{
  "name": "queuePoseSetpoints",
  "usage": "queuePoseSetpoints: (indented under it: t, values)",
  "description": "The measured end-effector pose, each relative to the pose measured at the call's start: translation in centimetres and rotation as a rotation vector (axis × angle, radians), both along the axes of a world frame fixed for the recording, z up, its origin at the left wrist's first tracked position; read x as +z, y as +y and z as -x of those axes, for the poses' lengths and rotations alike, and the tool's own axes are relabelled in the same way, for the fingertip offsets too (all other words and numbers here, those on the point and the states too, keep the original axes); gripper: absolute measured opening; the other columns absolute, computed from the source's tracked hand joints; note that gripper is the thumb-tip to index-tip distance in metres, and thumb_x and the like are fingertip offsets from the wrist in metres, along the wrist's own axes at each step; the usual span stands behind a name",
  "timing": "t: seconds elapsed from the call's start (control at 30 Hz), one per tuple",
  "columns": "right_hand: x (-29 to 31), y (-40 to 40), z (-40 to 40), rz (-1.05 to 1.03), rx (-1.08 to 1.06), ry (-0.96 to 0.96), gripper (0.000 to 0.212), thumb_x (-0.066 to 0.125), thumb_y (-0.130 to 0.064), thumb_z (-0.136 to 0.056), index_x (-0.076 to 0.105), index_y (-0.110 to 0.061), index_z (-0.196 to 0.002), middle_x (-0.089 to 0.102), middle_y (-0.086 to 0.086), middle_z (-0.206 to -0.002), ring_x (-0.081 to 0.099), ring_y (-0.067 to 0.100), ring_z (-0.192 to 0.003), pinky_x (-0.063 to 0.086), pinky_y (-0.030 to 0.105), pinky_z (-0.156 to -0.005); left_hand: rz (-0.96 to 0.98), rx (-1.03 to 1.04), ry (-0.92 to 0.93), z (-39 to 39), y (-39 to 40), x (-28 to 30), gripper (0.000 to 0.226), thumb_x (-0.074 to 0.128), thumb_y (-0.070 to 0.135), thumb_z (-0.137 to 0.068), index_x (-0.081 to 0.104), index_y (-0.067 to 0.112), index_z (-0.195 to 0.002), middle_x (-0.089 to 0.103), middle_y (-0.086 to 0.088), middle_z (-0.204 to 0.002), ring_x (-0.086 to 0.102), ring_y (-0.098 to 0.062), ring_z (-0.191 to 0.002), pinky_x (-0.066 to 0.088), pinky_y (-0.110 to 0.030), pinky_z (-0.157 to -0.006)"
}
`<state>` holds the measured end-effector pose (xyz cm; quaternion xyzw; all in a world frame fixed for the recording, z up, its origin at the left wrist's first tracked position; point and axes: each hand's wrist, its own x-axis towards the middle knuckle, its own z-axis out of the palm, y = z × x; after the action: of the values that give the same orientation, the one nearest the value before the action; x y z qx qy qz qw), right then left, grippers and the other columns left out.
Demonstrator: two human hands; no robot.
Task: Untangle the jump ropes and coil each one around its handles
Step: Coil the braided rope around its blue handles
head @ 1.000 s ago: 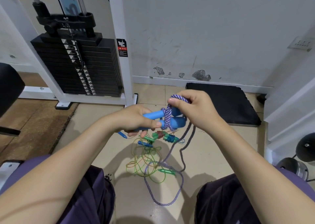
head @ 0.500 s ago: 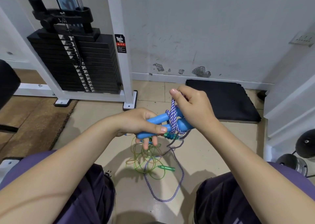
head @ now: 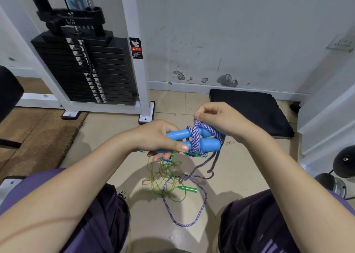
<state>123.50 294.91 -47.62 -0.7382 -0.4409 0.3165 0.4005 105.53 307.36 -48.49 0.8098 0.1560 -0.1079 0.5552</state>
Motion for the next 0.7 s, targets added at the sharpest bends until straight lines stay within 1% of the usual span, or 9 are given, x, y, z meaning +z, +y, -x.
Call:
queuePoseSetpoints:
  t: [0.07,0.17,0.3,0.37,0.43,0.47,0.53,0.6,0.7]
  values:
    - [-0.2,-0.1,0.3,-0.08,0.017,0.009,0.012,0.069,-0.015,-0.089,0.06,-0.014,-0.081,0.056,-0.001,-0.073,0.047,0.01,-0.065,0.04,0.022,-0.063,0.003,0.005,-0.003,0.0,0.0,-0.2,0.026,0.074,0.026,-0.088,0.059,0.017,-0.069,0.062,-0.008,-0.056,0.047,-0.018,-0.034,0.033,-0.022,-0.039]
    - [-0.3,-0.1,0.7,-0.155,0.017,0.013,0.021,0.071,-0.016,-0.088,0.053,-0.012,-0.078,0.05,-0.006,-0.067,0.042,0.004,-0.059,0.036,0.015,-0.056,-0.003,0.013,-0.031,0.0,0.0,-0.2,0.031,0.074,0.026,-0.088,0.058,0.024,-0.061,0.059,-0.002,-0.049,0.045,-0.017,-0.034,0.032,-0.024,-0.042]
    - [-0.1,-0.3,0.8,-0.096,0.004,0.098,0.026,0.066,-0.034,-0.092,0.061,-0.015,-0.074,0.053,-0.001,-0.069,0.046,0.009,-0.064,0.037,0.024,-0.062,0.023,0.001,-0.059,0.2,0.0,0.0,0.037,0.071,0.025,-0.09,0.061,0.027,-0.054,0.055,0.002,-0.044,0.041,-0.016,-0.035,0.031,-0.026,-0.045]
    - [0.1,-0.3,1.0,-0.102,0.0,0.278,0.029,0.064,-0.043,-0.09,0.065,-0.015,-0.082,0.058,0.003,-0.075,0.052,0.014,-0.068,0.04,0.029,-0.066,0.092,0.037,-0.115,0.2,0.1,-0.1,0.029,0.07,0.025,-0.09,0.061,0.024,-0.062,0.056,-0.003,-0.051,0.042,-0.017,-0.036,0.031,-0.026,-0.045]
    - [0.2,-0.3,1.3,-0.11,-0.001,0.55,0.04,0.062,-0.052,-0.083,0.066,-0.014,-0.095,0.063,0.007,-0.082,0.058,0.019,-0.068,0.045,0.032,-0.067,0.165,0.106,-0.185,0.2,0.5,-0.2,0.022,0.07,0.026,-0.09,0.059,0.011,-0.077,0.056,-0.008,-0.055,0.041,-0.016,-0.035,0.03,-0.028,-0.045]
    - [0.2,-0.2,1.6,-0.116,0.022,0.653,0.048,0.063,-0.056,-0.079,0.065,-0.013,-0.101,0.064,0.008,-0.084,0.057,0.021,-0.064,0.045,0.032,-0.064,0.198,0.155,-0.221,0.2,0.6,-0.3,0.025,0.07,0.027,-0.09,0.057,0.006,-0.083,0.055,-0.008,-0.056,0.04,-0.015,-0.035,0.03,-0.027,-0.044]
    - [-0.3,0.1,2.2,-0.135,0.078,0.71,0.068,0.067,-0.064,-0.069,0.057,-0.012,-0.112,0.059,0.009,-0.081,0.046,0.018,-0.052,0.038,0.028,-0.053,0.269,0.284,-0.298,-0.1,0.9,-0.5,0.03,0.066,0.031,-0.088,0.056,0.003,-0.087,0.053,-0.007,-0.055,0.038,-0.013,-0.033,0.029,-0.021,-0.039]
    - [-0.8,0.4,2.8,-0.145,0.087,0.669,0.063,0.074,-0.051,-0.073,0.047,-0.015,-0.116,0.049,0.006,-0.072,0.033,0.012,-0.046,0.024,0.025,-0.048,0.324,0.44,-0.38,-0.4,1.4,-0.4,0.031,0.066,0.035,-0.088,0.056,0.005,-0.086,0.052,-0.007,-0.056,0.036,-0.013,-0.034,0.027,-0.018,-0.036]
    - [-1.2,0.5,3.5,-0.088,0.03,0.431,0.033,0.067,-0.022,-0.092,0.043,-0.015,-0.113,0.033,-0.005,-0.054,0.022,0.009,-0.044,0.016,0.022,-0.045,0.351,0.657,-0.471,-0.3,2.4,0.0,0.028,0.064,0.034,-0.093,0.055,0.009,-0.084,0.05,-0.005,-0.056,0.036,-0.013,-0.036,0.027,-0.019,-0.035]
